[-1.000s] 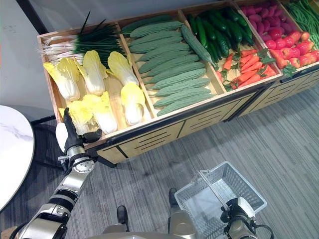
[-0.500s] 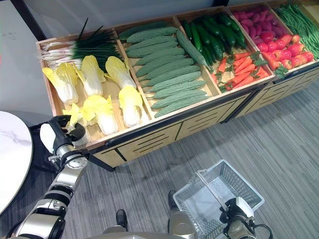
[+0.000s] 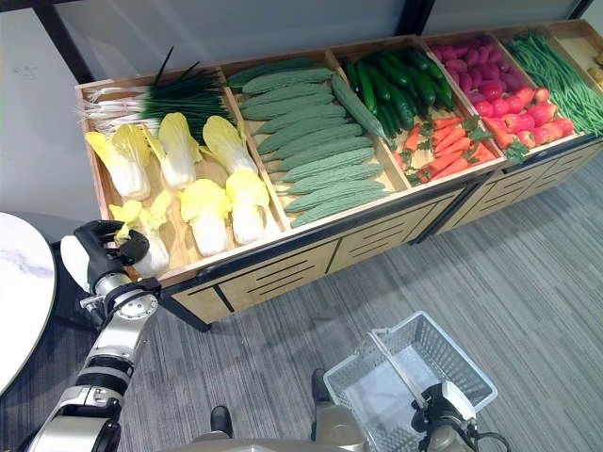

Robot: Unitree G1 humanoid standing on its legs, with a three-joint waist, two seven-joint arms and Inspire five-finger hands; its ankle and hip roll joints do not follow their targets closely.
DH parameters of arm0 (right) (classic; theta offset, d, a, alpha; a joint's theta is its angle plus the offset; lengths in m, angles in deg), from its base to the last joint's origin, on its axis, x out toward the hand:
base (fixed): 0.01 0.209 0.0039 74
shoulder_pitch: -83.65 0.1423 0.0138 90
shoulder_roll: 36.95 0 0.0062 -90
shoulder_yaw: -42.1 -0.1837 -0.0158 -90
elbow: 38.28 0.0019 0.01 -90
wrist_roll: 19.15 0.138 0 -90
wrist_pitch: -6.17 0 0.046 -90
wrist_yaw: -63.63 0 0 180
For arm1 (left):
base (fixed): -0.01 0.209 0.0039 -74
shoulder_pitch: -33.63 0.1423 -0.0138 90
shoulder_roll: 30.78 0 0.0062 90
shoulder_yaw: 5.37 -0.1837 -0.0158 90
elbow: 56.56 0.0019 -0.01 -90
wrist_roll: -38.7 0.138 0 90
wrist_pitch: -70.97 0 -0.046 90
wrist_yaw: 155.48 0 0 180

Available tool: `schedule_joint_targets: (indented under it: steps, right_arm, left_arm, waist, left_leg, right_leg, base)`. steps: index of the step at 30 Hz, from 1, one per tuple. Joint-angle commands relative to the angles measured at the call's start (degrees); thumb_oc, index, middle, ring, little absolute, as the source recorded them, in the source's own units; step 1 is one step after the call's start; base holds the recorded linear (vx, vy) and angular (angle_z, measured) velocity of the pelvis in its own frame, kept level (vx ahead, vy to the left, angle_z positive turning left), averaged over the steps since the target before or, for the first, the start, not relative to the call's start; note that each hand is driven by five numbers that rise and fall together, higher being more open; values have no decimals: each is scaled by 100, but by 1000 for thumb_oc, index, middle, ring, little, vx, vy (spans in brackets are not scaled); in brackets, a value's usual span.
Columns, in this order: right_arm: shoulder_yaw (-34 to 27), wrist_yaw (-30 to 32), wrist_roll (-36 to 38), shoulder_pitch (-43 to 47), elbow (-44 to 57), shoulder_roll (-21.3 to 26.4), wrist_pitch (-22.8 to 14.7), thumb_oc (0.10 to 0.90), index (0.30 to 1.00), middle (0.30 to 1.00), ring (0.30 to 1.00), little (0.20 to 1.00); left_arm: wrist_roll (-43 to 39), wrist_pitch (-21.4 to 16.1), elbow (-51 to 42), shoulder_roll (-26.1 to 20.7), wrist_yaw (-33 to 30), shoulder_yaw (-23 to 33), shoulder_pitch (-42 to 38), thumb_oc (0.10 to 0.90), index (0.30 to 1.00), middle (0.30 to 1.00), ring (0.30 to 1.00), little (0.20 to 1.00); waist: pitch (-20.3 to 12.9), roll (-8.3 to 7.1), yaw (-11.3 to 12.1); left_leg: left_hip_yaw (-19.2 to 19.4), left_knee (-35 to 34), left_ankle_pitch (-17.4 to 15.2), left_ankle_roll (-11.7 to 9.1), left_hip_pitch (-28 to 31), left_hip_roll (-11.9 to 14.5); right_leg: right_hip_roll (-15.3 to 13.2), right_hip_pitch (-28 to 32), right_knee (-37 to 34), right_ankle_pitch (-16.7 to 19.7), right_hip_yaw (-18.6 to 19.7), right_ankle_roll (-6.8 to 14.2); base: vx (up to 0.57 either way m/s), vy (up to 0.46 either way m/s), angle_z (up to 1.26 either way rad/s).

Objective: Get the vegetables into the basket

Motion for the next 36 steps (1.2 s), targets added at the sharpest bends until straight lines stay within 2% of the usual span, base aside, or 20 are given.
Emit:
schedule_joint_targets:
  steps: [1,7,9,11,12,13,14,15,17,21,28,33,36]
  right_arm:
    - [151,129,-66,103,-105,211,-65,400,300,300,300,300]
    - [196,120,-10,70,-96,185,-158,400,300,300,300,300]
    - [187,108,26,64,-92,181,-186,400,300,300,300,300]
    - [140,84,70,47,-81,186,-193,400,300,300,300,300]
    - [89,29,113,43,-44,220,-180,400,300,300,300,300]
    - [92,27,113,36,-39,222,-179,400,300,300,300,300]
    - [50,-77,120,7,32,269,-128,400,300,300,300,300]
    - [-3,-151,108,-3,61,327,-82,400,300,300,300,300]
    - [47,-269,-7,22,95,349,8,400,300,300,300,300]
    - [-9,-385,-110,25,192,375,15,400,300,300,300,300]
    - [-54,-397,-168,-72,245,338,-39,400,300,300,300,300]
    - [-186,-460,-124,-82,224,348,-30,400,300,300,300,300]
    - [-282,-489,-87,-120,217,348,-23,400,300,300,300,300]
  left_arm:
    - [498,-644,-743,-343,-357,154,-601,400,300,300,300,300]
    - [651,-987,-1959,-307,-233,122,-617,400,300,300,300,300]
    - [470,-1163,-2322,-256,-70,50,-555,400,300,300,300,300]
    - [-129,-1559,-2657,-245,456,-24,-359,400,300,300,300,300]
    - [-1231,-1989,-2888,-214,1179,-119,-115,400,300,300,300,300]
    - [-1268,-1998,-2884,-223,1214,-106,-106,400,300,300,300,300]
    - [-2940,-2276,-2876,-72,2083,-193,173,400,300,300,300,300]
    - [-4208,-2324,-2796,61,2750,-322,365,400,300,300,300,300]
    - [-5840,-2444,-2884,403,3257,-648,526,400,300,300,300,300]
    - [-6220,-2063,-2922,187,3929,-890,785,400,300,300,300,300]
    - [-6471,-2074,-2768,351,4141,-906,801,400,300,300,300,300]
    - [-6494,-1999,-2632,380,4375,-866,840,400,300,300,300,300]
    - [-6404,-1984,-2739,290,4419,-952,855,400,300,300,300,300]
  waist:
    - [-242,-91,19]
    - [-266,-123,35]
    - [-256,-120,48]
    - [-243,-112,64]
    - [-225,-86,78]
    - [-230,-85,76]
    - [-235,-53,78]
    - [-234,-28,78]
    - [-264,4,55]
    - [-270,24,40]
    - [-286,13,13]
    - [-288,-28,5]
    - [-185,-114,-12]
  left_leg:
    - [-347,11,-311,27,-60,-2]
    - [-359,11,-330,41,-51,-17]
    - [-370,11,-324,52,-62,-25]
    - [-379,11,-316,58,-66,-33]
    - [-389,11,-302,65,-68,-47]
    - [-388,11,-304,65,-66,-46]
    - [-392,11,-291,71,-56,-60]
    - [-390,11,-284,81,-43,-66]
    - [-398,11,-277,103,-40,-83]
    - [-403,11,-283,110,-8,-91]
    - [-356,11,-330,133,84,-98]
    - [-180,11,-415,234,315,-181]
    - [-50,492,-638,364,221,-308]
  right_leg:
    - [-412,145,14,-308,-96,537]
    - [-424,172,14,-314,-110,548]
    - [-430,174,14,-309,-116,549]
    - [-437,177,14,-300,-116,552]
    - [-444,174,14,-291,-114,553]
    - [-443,176,14,-292,-113,553]
    - [-448,180,14,-284,-108,549]
    - [-452,187,14,-276,-94,547]
    - [-458,183,14,-266,-77,537]
    - [-455,209,14,-283,-63,547]
    - [-465,252,14,-302,-16,546]
    - [-511,301,52,-300,108,617]
    - [-615,189,283,-277,321,675]
  base:
    - [0,0,0]
    - [0,0,0]
    - [0,0,0]
    - [0,0,0]
    - [0,0,0]
    - [0,0,0]
    - [0,0,0]
    - [17,31,0]
    - [0,0,0]
    - [0,0,0]
    - [0,0,0]
    - [15,72,-8]
    - [-45,115,-23]
